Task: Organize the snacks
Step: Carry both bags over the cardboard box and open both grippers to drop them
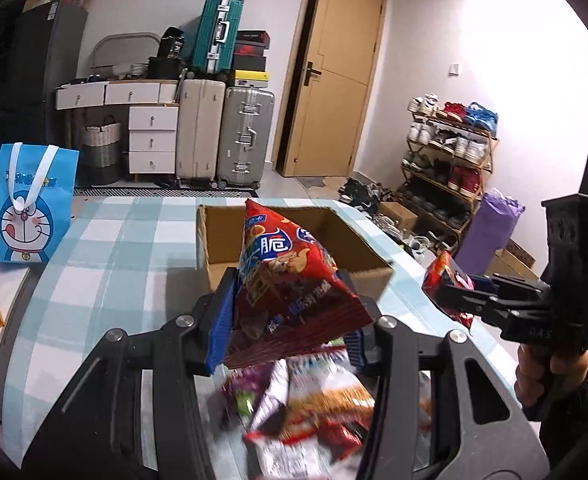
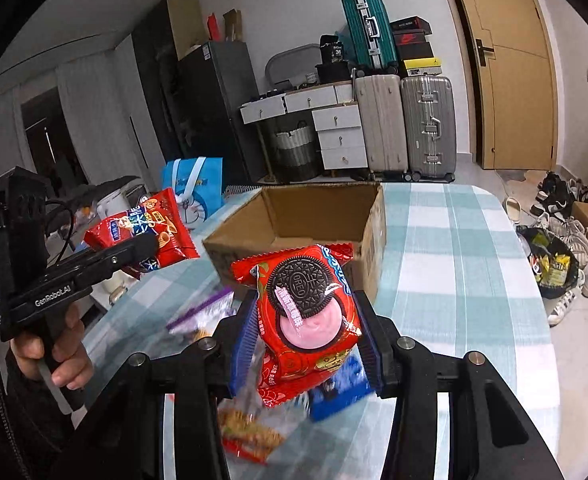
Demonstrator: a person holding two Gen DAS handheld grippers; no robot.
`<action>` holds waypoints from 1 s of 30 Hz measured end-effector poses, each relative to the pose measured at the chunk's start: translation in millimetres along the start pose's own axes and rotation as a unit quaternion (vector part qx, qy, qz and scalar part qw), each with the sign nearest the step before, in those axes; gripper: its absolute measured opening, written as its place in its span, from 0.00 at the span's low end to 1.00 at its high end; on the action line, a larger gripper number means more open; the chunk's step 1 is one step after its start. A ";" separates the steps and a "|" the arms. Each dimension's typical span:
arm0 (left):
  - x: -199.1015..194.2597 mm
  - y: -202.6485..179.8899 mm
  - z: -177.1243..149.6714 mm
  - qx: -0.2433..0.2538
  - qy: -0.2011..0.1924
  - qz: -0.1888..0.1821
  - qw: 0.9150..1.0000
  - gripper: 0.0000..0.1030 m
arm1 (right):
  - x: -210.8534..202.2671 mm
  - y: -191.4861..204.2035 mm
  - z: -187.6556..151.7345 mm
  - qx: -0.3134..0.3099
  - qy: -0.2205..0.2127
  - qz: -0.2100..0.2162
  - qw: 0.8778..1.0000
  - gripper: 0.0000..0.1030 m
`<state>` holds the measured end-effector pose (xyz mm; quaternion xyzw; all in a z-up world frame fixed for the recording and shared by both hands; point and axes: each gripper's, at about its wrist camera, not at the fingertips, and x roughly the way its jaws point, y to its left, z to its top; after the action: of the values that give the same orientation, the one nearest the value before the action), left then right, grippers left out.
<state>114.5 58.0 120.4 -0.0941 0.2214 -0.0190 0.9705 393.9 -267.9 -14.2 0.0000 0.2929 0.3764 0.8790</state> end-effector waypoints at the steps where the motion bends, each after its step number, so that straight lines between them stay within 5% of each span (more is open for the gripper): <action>1: 6.1 2.9 5.0 0.001 0.000 0.002 1.000 0.43 | 4.2 -0.6 4.4 0.001 0.001 -0.001 1.000 0.45; 11: 69.7 26.9 36.4 0.000 0.015 0.016 1.000 0.43 | 41.6 -2.9 39.4 0.000 0.000 -0.002 1.000 0.45; 25: 143.4 31.0 31.5 0.027 0.043 0.035 0.998 0.43 | 101.3 -15.9 62.0 0.011 0.018 0.009 1.000 0.45; 30: 163.8 33.0 32.7 0.034 0.049 0.032 0.998 0.35 | 116.6 -21.3 65.4 0.017 0.022 0.012 1.000 0.45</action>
<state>276.2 83.3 73.2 -0.0531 0.2706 0.0002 0.9612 505.2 -191.6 -24.7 0.0097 0.3184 0.3821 0.8675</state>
